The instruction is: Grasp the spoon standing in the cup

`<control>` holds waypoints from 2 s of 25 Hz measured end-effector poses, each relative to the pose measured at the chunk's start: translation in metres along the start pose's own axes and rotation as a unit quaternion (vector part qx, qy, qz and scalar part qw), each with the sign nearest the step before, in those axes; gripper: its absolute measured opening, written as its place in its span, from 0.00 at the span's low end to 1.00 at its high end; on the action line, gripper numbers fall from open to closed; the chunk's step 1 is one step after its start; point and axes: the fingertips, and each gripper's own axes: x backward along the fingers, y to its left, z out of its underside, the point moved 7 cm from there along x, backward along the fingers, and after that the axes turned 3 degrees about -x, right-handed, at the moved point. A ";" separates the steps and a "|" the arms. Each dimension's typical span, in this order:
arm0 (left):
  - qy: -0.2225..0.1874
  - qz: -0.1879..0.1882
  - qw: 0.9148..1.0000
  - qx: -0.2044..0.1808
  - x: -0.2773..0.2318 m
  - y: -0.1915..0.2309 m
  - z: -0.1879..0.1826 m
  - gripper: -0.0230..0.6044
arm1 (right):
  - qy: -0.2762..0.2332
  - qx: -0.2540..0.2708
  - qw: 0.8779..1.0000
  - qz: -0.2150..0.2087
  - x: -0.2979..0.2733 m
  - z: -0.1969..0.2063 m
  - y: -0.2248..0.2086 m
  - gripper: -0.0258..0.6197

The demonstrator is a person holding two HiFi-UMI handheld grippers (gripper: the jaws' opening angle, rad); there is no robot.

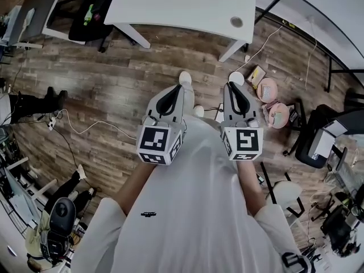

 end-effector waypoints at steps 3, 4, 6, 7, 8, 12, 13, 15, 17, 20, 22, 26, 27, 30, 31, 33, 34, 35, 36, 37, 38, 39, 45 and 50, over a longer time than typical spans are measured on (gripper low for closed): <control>0.006 0.001 1.000 0.007 -0.015 0.007 -0.002 0.03 | 0.006 -0.004 1.000 -0.001 -0.014 -0.002 -0.007 0.06; 0.008 0.002 1.000 0.010 -0.020 0.009 -0.003 0.03 | 0.008 -0.003 1.000 -0.003 -0.019 -0.004 -0.009 0.05; 0.012 0.004 1.000 0.013 -0.031 0.013 -0.006 0.03 | 0.011 0.003 1.000 -0.004 -0.030 -0.009 -0.014 0.05; 0.014 0.005 1.000 0.013 -0.037 0.015 -0.007 0.03 | 0.012 0.005 1.000 -0.005 -0.036 -0.011 -0.017 0.05; 0.016 0.005 1.000 0.014 -0.044 0.019 -0.010 0.03 | 0.012 0.005 1.000 -0.005 -0.043 -0.013 -0.019 0.05; 0.017 0.009 1.000 0.020 -0.077 0.034 -0.024 0.03 | 0.015 0.012 1.000 -0.006 -0.075 -0.022 -0.032 0.05; 0.016 0.010 1.000 0.023 -0.086 0.039 -0.029 0.03 | 0.017 0.017 1.000 -0.007 -0.086 -0.028 -0.036 0.05; 0.016 0.012 0.999 0.025 -0.104 0.049 -0.040 0.03 | 0.018 0.023 1.000 -0.008 -0.106 -0.041 -0.042 0.05; 0.013 0.012 1.000 0.026 -0.119 0.062 -0.051 0.03 | 0.014 0.025 1.000 -0.007 -0.125 -0.053 -0.046 0.05; 0.004 0.000 0.999 0.036 -0.142 0.085 -0.064 0.03 | 0.011 0.039 0.999 -0.011 -0.155 -0.072 -0.054 0.05; 0.001 -0.009 0.999 0.045 -0.155 0.099 -0.072 0.03 | 0.013 0.046 0.999 -0.016 -0.175 -0.083 -0.058 0.05; -0.005 -0.019 0.998 0.056 -0.172 0.124 -0.085 0.03 | 0.014 0.061 0.998 -0.030 -0.215 -0.102 -0.061 0.05; -0.003 -0.020 0.998 0.058 -0.176 0.131 -0.086 0.03 | 0.017 0.066 0.997 -0.034 -0.224 -0.107 -0.059 0.05; 0.001 -0.023 0.998 0.063 -0.190 0.151 -0.091 0.03 | 0.022 0.073 0.996 -0.041 -0.250 -0.115 -0.057 0.05; 0.000 -0.024 0.998 0.064 -0.193 0.156 -0.093 0.03 | 0.021 0.077 0.996 -0.042 -0.255 -0.118 -0.057 0.05; -0.003 -0.024 0.998 0.064 -0.201 0.163 -0.100 0.03 | 0.018 0.085 0.995 -0.041 -0.263 -0.126 -0.058 0.05; -0.003 -0.023 0.998 0.062 -0.205 0.166 -0.103 0.03 | 0.016 0.085 0.995 -0.040 -0.266 -0.129 -0.059 0.05; -0.003 -0.023 0.998 0.060 -0.209 0.169 -0.105 0.03 | 0.014 0.081 0.996 -0.039 -0.270 -0.130 -0.061 0.05; -0.002 -0.022 0.998 0.059 -0.212 0.171 -0.108 0.03 | 0.014 0.075 0.996 -0.039 -0.274 -0.130 -0.062 0.05; -0.001 -0.021 0.998 0.057 -0.216 0.173 -0.110 0.03 | 0.014 0.072 0.997 -0.039 -0.277 -0.131 -0.064 0.05; 0.000 -0.020 0.998 0.055 -0.219 0.173 -0.112 0.03 | 0.015 0.071 0.997 -0.039 -0.280 -0.132 -0.066 0.05; 0.001 -0.019 0.998 0.054 -0.223 0.174 -0.114 0.03 | 0.017 0.072 0.996 -0.039 -0.283 -0.134 -0.068 0.05; 0.009 -0.019 0.998 0.058 -0.245 0.176 -0.124 0.03 | 0.026 0.077 0.995 -0.052 -0.306 -0.142 -0.080 0.05; 0.013 -0.037 0.997 0.061 -0.266 0.181 -0.131 0.03 | 0.036 0.061 0.995 -0.065 -0.327 -0.139 -0.092 0.05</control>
